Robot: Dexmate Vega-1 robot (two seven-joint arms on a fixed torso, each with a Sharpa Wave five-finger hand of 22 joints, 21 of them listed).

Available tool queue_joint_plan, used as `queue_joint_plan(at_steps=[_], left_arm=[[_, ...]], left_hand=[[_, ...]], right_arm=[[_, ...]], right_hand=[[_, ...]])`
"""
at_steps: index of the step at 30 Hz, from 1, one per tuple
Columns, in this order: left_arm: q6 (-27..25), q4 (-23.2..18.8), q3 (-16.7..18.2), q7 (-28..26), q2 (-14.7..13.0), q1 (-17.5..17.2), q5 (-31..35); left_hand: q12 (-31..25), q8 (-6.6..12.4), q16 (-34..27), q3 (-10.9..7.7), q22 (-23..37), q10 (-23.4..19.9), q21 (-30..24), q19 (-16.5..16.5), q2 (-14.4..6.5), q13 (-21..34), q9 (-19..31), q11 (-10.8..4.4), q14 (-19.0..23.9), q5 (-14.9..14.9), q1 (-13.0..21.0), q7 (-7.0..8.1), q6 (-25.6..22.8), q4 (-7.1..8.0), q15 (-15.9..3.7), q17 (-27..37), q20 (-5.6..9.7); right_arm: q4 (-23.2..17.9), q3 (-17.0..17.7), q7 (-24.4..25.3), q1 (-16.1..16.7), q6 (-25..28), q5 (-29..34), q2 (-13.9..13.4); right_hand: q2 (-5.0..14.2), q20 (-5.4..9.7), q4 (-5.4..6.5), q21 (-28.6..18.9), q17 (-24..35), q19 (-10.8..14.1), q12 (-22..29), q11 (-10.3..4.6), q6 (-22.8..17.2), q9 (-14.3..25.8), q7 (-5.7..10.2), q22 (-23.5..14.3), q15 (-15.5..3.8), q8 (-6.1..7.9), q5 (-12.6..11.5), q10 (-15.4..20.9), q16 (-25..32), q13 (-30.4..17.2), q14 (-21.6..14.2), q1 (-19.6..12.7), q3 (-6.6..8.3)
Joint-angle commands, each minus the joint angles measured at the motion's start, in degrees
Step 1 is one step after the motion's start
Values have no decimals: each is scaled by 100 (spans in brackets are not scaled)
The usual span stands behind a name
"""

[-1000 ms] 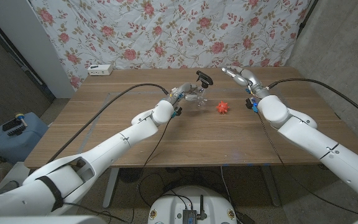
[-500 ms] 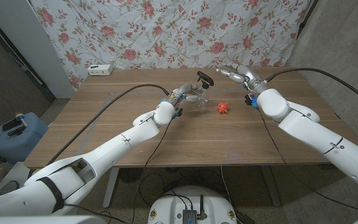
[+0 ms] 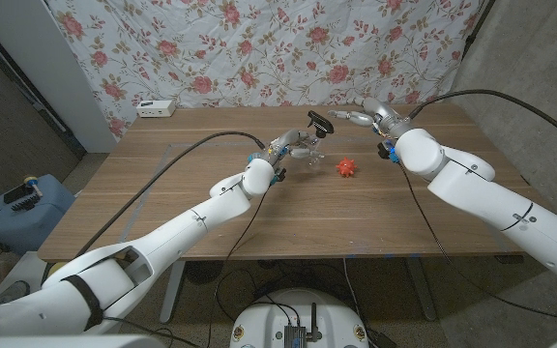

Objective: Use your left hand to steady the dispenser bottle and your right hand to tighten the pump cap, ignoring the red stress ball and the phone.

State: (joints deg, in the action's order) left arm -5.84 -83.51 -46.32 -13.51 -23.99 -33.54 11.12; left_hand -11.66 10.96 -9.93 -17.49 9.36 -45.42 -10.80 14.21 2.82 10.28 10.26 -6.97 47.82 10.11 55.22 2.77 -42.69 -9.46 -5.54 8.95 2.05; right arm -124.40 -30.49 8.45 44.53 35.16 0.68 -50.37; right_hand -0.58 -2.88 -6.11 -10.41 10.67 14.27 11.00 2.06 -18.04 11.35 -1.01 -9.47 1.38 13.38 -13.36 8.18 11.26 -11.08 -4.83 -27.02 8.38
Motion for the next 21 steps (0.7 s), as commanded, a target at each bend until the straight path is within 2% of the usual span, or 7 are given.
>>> queue_joint_plan(at_steps=[1, 8, 16, 21], left_arm=[[28, 32, -30, -55, 29, 28, 68], [-36, -25, -32, -95, 28, -5, 107], [-48, -83, -29, -144, 4, -58, 141], [-52, -113, -28, -173, -4, -85, 164]], left_hand=[[-13, 35, -15, -271, 16, -190, 15, 47, -347, 12, 27, -93, 65, 25, -144, 142, -494, 183, -556, 20, 523], [-11, 39, -11, -290, 15, -221, 14, 53, -357, 12, 27, -117, 82, 20, -148, 138, -536, 177, -549, 19, 545], [-9, 38, -12, -306, 15, -242, 15, 57, -370, 12, 27, -109, 103, 16, -156, 144, -560, 177, -542, 19, 552], [-11, 34, -11, -320, 15, -267, 16, 56, -378, 12, 27, -105, 116, 13, -157, 155, -569, 174, -546, 19, 564]], right_arm=[[-311, -518, -243, -466, 961, 460, -3], [-421, -889, -537, -809, 1402, 680, 11], [-537, -1061, -608, -932, 1575, 823, 14], [-691, -1432, -705, -1186, 1985, 1182, 60]], right_hand=[[-23, -32, -50, -36, 9, 37, 32, 55, -172, 47, -27, -12, 44, 84, -5, 23, 32, -11, -36, -28, 17], [-65, -22, -24, -37, 20, 46, 36, 113, -303, 79, -97, -14, 92, 135, 38, 30, 35, -14, -48, 66, -24], [-116, -31, 53, -45, 38, 79, 70, 199, -476, 129, -193, -15, 180, 199, 115, 124, 61, -18, -116, 284, -107], [-136, -24, 67, -56, 35, 130, 119, 233, -687, 159, -251, -15, 196, 279, 147, 282, 73, -20, -182, 360, -133]])
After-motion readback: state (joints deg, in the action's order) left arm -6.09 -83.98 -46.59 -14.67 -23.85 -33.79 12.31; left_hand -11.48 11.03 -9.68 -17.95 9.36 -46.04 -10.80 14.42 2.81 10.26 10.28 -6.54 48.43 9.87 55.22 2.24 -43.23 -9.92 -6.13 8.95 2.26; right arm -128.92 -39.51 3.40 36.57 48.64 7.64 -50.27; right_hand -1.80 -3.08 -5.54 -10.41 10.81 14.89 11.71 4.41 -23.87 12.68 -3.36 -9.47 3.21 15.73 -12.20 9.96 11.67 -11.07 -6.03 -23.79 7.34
